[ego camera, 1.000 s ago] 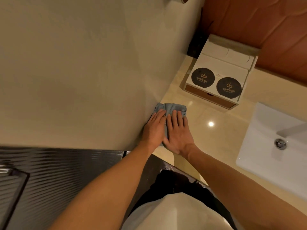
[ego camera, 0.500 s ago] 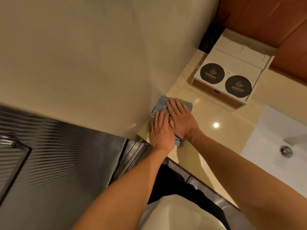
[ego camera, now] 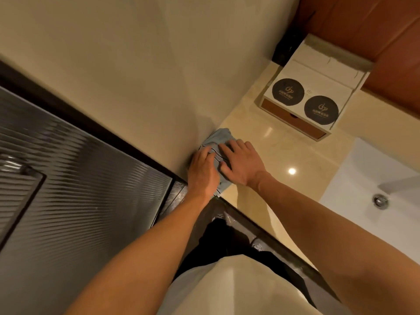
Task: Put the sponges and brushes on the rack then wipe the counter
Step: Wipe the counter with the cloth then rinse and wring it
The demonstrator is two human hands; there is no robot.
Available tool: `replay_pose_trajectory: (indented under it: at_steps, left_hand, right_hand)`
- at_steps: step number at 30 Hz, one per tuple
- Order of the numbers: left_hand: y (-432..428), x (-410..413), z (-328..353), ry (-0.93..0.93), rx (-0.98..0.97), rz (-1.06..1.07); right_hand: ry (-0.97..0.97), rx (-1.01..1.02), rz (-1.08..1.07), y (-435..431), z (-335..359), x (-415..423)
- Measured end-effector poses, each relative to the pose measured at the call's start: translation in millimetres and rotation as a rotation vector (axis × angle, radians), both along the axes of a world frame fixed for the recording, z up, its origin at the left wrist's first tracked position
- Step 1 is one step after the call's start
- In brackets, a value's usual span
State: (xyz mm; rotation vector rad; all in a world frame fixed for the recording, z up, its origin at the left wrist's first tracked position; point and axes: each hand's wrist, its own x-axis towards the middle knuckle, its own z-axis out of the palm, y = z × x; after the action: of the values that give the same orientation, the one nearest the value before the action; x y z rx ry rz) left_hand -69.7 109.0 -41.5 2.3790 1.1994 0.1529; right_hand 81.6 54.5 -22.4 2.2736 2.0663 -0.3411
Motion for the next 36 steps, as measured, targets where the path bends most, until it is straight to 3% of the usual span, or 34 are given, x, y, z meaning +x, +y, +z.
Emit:
replay_pose_trajectory:
  at_steps: [4, 8, 16, 21, 36]
  left_hand:
    - [-22.6, -3.1, -13.2, 0.073, 0.077, -0.006]
    - [-30.5, -6.2, -20.4, 0.136, 0.064, -0.016]
    - [-10.5, -19.8, -4.8, 0.27, -0.078, -0.223]
    - [-27.2, -12.7, -2.6, 0.338, -0.089, -0.24]
    - [-121.8, 11.3, -2.4, 0.43, -0.018, -0.454]
  right_hand:
    - [0.015, -0.046, 0.096, -10.7, -17.4, 0.8]
    - [-0.014, -0.079, 0.051, -23.2, -23.9, -6.9]
    - [-0.017, -0.15, 0.016, -54.5, -22.6, -15.1]
    - [-0.03, -0.188, -0.016, -76.8, -18.8, -24.3]
    - [-0.018, -0.06, -0.054, -207.4, -29.4, -5.0]
